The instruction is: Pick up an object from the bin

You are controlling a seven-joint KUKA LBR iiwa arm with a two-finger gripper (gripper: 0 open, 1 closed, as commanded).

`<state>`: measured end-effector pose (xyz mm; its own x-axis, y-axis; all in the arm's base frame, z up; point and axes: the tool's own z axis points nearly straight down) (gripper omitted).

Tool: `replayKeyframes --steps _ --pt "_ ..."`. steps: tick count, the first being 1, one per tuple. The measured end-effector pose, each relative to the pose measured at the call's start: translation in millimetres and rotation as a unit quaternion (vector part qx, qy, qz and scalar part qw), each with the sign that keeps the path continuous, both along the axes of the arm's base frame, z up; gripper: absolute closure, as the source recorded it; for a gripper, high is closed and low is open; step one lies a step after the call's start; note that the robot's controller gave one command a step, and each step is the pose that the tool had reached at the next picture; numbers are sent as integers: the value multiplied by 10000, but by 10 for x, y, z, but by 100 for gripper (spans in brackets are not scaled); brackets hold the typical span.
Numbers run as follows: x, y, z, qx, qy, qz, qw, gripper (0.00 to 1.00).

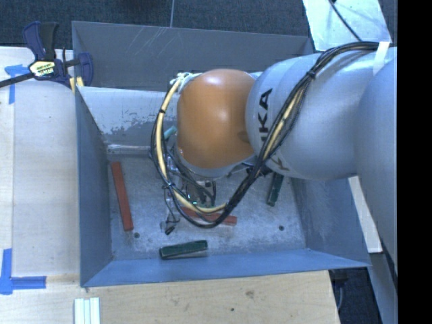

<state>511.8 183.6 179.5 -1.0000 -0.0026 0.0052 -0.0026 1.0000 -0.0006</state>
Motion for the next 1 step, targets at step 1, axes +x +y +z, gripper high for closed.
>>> replayKeyframes --steps 1 --pt "-222 -1110 -1063 -15 7 604 9982 0"
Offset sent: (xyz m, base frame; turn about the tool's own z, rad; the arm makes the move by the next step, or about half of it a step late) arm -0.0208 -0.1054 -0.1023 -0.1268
